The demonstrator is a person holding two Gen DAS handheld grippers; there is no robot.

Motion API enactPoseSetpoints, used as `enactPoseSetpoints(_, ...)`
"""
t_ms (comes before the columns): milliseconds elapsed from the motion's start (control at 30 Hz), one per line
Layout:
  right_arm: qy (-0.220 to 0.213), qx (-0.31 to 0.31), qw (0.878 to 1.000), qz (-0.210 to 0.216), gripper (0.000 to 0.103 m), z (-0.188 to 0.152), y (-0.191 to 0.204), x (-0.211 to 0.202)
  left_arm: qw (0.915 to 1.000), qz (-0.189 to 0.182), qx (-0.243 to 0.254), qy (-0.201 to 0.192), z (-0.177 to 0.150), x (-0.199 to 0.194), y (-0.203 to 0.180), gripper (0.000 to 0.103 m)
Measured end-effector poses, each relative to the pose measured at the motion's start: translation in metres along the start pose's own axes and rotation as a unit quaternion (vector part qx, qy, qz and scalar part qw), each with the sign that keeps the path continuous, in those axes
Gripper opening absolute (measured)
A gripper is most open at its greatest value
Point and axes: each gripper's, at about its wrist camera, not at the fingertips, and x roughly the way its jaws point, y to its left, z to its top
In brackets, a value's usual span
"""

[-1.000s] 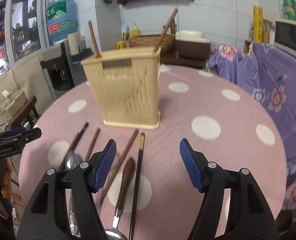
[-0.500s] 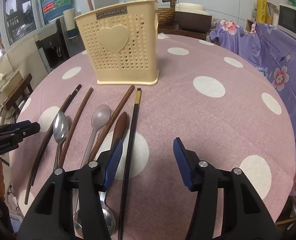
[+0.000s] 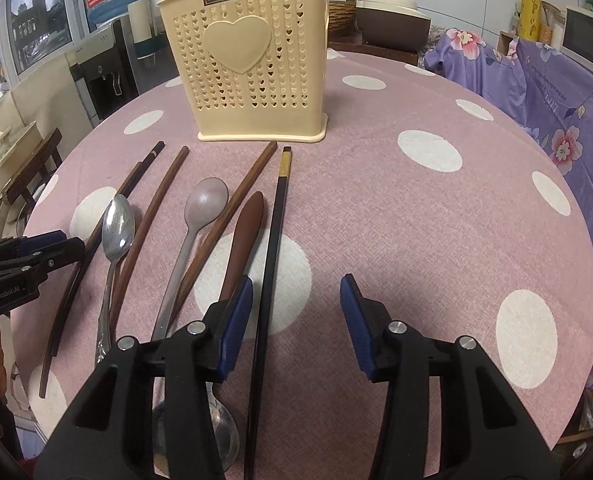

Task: Organize utensils
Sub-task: 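Grasp a wooden chopstick with the left gripper while the right gripper grasps a black chopstick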

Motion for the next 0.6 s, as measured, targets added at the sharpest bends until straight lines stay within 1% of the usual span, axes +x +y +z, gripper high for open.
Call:
enactPoseSetpoints(233, 0.005, -0.013, 1.0, -0.02, 0.046, 0.002, 0.004, 0.002, 0.9998, 0.017, 0.012, 0.002, 0.002, 0.002, -0.003, 0.045)
enactPoseSetpoints(333, 0.008, -0.003, 1.0, -0.028, 0.045, 0.002, -0.005, 0.0, 0.9998, 0.02, -0.001, 0.006, 0.003, 0.001, 0.008, 0.045)
enactPoseSetpoints(467, 0.011, 0.019, 1.0, 0.002, 0.044, 0.004, -0.02, 0.0, 0.9994, 0.033, -0.006, 0.003, 0.009, -0.001, 0.015, 0.045)
enactPoseSetpoints(600, -0.004, -0.003, 1.0, 0.012, 0.044, 0.017, -0.015, -0.001, 0.9996, 0.02, -0.022, 0.0, 0.019, 0.002, 0.019, 0.045)
